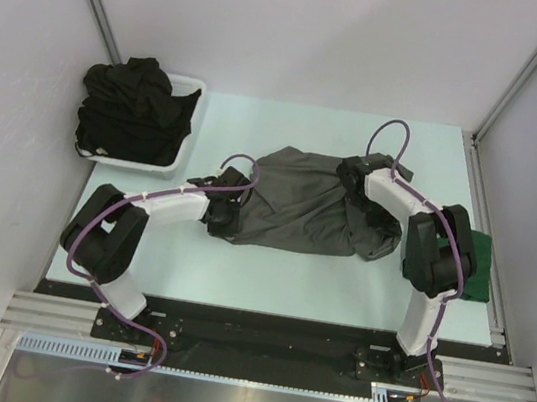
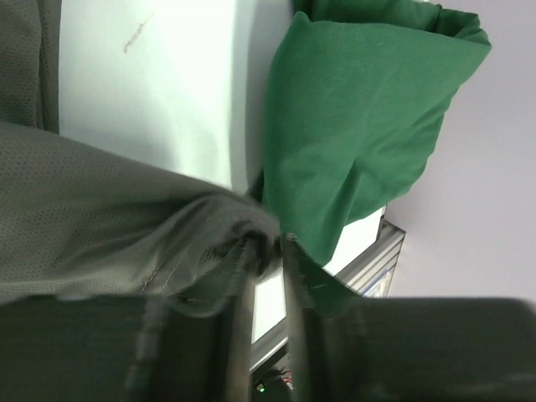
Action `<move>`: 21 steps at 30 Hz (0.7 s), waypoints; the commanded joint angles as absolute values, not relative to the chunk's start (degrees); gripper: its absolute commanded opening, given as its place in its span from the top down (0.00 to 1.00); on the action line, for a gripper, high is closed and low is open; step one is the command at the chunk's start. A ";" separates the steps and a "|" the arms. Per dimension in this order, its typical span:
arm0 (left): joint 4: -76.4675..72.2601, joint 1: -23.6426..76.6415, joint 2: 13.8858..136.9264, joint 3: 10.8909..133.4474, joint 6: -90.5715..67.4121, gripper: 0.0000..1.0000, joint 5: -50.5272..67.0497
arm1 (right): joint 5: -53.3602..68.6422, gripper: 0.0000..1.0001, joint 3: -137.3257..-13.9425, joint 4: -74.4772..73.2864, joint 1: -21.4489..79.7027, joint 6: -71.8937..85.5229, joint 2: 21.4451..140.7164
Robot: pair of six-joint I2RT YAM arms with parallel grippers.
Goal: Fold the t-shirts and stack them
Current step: Flatten out the tshirt
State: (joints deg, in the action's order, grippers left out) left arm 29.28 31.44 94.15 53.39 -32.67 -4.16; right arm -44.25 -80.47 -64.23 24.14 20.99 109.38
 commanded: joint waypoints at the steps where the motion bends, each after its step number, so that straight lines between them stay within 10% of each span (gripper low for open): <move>1: 31.38 31.73 93.34 54.84 -31.11 0.95 -4.66 | -45.35 0.71 -81.21 -65.30 23.91 23.12 109.16; 6: 31.90 31.73 92.73 54.84 -31.03 0.97 -4.92 | -46.58 0.43 -82.35 -65.92 23.73 23.47 107.50; 21: 33.57 31.73 92.46 56.51 -30.41 1.00 -5.89 | -38.25 0.39 -78.58 -63.55 20.49 24.52 106.52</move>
